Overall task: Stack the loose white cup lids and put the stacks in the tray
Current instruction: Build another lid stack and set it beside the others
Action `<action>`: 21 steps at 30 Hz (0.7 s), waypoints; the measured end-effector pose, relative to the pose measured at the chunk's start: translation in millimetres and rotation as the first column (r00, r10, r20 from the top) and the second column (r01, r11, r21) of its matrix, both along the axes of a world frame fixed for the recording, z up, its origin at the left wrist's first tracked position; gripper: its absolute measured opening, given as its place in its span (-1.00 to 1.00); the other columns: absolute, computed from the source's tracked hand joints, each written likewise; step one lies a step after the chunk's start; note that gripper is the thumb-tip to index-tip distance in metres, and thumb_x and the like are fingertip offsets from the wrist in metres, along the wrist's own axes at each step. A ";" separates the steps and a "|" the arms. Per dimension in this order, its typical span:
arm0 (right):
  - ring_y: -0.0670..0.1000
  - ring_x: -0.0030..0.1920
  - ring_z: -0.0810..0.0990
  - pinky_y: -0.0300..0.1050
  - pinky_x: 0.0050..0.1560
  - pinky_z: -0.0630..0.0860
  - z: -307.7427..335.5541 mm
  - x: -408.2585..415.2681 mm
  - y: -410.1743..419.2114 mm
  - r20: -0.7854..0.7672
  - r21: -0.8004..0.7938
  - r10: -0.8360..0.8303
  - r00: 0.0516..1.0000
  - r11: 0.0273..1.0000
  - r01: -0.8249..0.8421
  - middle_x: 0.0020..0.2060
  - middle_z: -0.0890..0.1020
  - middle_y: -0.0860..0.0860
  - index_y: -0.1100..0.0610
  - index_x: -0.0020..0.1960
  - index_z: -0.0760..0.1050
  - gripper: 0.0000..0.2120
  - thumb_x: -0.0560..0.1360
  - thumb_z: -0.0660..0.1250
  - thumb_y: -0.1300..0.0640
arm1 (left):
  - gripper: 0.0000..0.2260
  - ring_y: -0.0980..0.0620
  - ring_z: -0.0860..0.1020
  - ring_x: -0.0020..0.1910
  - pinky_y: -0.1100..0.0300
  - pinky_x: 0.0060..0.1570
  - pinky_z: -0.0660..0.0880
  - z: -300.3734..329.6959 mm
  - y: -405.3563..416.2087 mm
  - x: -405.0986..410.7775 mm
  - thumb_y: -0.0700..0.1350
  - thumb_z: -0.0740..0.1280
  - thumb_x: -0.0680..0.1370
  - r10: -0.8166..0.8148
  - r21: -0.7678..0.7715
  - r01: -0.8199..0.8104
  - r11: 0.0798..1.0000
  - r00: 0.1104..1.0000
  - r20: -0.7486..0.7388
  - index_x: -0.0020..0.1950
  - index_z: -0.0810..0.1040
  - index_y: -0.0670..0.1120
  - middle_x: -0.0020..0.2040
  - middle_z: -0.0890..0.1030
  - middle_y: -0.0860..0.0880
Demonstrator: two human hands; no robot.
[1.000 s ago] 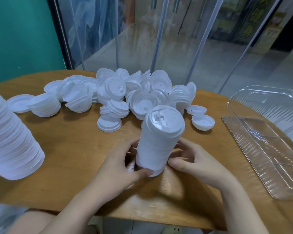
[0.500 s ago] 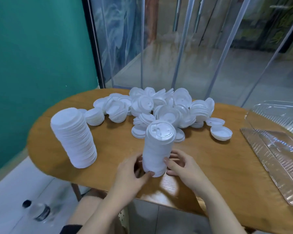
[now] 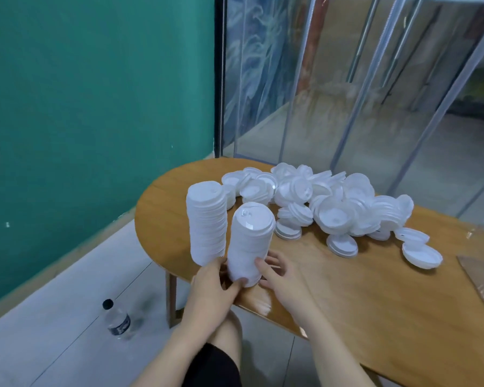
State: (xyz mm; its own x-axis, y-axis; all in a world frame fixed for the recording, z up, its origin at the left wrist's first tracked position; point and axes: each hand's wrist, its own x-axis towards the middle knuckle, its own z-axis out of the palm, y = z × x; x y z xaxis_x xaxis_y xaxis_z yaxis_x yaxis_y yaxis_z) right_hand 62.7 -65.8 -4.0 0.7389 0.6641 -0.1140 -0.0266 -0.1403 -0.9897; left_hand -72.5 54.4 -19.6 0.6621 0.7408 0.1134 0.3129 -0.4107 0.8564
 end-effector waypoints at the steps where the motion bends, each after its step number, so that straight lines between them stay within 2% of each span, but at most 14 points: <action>1: -0.11 0.10 0.68 0.05 0.12 0.67 0.6 -2.5 3.2 -0.007 -0.001 0.003 1.000 1.000 -0.003 0.13 0.67 -0.05 -0.09 0.20 0.61 -0.74 0.53 0.50 -0.04 | -0.69 0.25 0.61 0.02 0.03 0.13 0.58 0.2 2.4 -1.5 0.09 0.56 0.43 0.010 -0.002 -0.010 1.000 1.000 0.004 0.05 0.50 0.27 -0.04 0.65 0.27; 7: -0.08 0.12 0.68 0.03 0.13 0.67 1.4 -9.5 18.6 -0.004 -0.010 0.014 1.000 1.000 -0.014 0.13 0.67 -0.03 -0.05 0.25 0.60 -0.69 0.53 0.50 -0.05 | -0.63 0.13 0.59 0.14 -0.01 0.26 0.50 3.4 13.1 -10.4 0.13 0.53 0.45 0.038 0.015 -0.038 0.999 0.999 -0.021 0.14 0.44 0.29 0.04 0.58 0.26; 13: -0.07 0.14 0.69 0.02 0.12 0.68 -0.3 -15.0 32.2 -0.012 0.001 0.016 1.000 1.000 -0.016 0.14 0.68 -0.04 -0.05 0.30 0.57 -0.61 0.51 0.51 -0.09 | -0.62 0.14 0.58 0.13 -0.03 0.25 0.51 4.4 28.3 -16.1 0.14 0.54 0.45 0.034 0.010 -0.034 0.999 0.999 -0.036 0.16 0.45 0.29 0.09 0.61 0.22; 17: -0.07 0.12 0.68 0.00 0.11 0.68 -0.9 -18.3 45.6 -0.011 0.006 0.018 1.000 1.000 -0.018 0.13 0.68 -0.04 -0.06 0.28 0.57 -0.63 0.52 0.51 -0.08 | -0.64 0.13 0.59 0.10 -0.02 0.21 0.54 4.8 40.8 -18.3 0.11 0.54 0.45 0.051 0.016 -0.050 0.999 0.998 -0.046 0.16 0.48 0.23 0.07 0.60 0.22; 21: -0.06 0.14 0.68 -0.02 0.11 0.68 1.2 -21.0 55.8 -0.013 0.009 0.032 0.999 0.999 -0.032 0.14 0.67 -0.02 -0.05 0.31 0.56 -0.61 0.52 0.51 -0.08 | -0.64 0.11 0.59 0.11 0.04 0.15 0.57 7.5 51.4 -21.7 0.12 0.51 0.49 0.041 0.020 -0.040 0.999 0.997 -0.071 0.24 0.53 0.12 0.10 0.62 0.18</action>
State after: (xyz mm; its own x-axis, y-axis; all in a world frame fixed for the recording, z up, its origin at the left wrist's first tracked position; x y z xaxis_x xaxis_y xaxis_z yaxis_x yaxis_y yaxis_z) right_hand 41.8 -10.0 -2.8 0.7158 0.6883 -0.1178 -0.0355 -0.1326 -0.9905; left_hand -94.2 105.8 -12.1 0.6386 0.7652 0.0811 0.3898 -0.4125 0.8233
